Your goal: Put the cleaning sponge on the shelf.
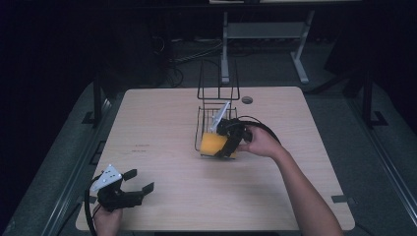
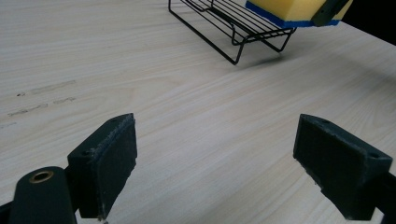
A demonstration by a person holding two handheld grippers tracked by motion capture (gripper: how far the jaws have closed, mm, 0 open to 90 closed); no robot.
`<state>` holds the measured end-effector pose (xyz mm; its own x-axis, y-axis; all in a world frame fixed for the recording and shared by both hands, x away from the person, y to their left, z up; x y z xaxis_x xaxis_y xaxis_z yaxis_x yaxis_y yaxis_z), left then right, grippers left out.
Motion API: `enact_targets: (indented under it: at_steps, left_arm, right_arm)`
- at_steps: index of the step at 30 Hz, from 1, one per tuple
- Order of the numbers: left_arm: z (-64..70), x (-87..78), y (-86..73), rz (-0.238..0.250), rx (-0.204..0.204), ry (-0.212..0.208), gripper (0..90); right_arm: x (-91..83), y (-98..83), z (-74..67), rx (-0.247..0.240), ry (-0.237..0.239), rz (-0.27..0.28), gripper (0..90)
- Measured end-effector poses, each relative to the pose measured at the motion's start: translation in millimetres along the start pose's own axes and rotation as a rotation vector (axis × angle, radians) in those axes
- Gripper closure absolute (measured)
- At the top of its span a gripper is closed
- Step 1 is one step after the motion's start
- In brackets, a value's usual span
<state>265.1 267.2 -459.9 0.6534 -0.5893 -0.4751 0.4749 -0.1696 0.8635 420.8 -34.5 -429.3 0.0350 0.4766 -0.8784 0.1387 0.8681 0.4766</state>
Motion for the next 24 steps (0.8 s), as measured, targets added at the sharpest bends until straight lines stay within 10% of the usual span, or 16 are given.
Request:
enact_targets:
  at_steps: [24]
  left_arm:
    - [-0.8,0.8,0.3,0.001,-0.002,-0.003,12.8]
  right_arm:
    - [4.4,8.2,32.9,0.024,0.005,-0.052,21.6]
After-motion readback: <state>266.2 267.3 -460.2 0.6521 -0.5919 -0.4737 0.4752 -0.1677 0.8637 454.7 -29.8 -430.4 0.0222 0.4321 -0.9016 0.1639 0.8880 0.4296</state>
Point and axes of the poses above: each handheld gripper's, and its own axes: x roughly forward along the jaws, y roughly out of its top, z roughly to its right, the point moved 5 cm from there along x, roughly forward along the jaws, and after that the axes turned 1 degree about -x, right-handed, at the moved point
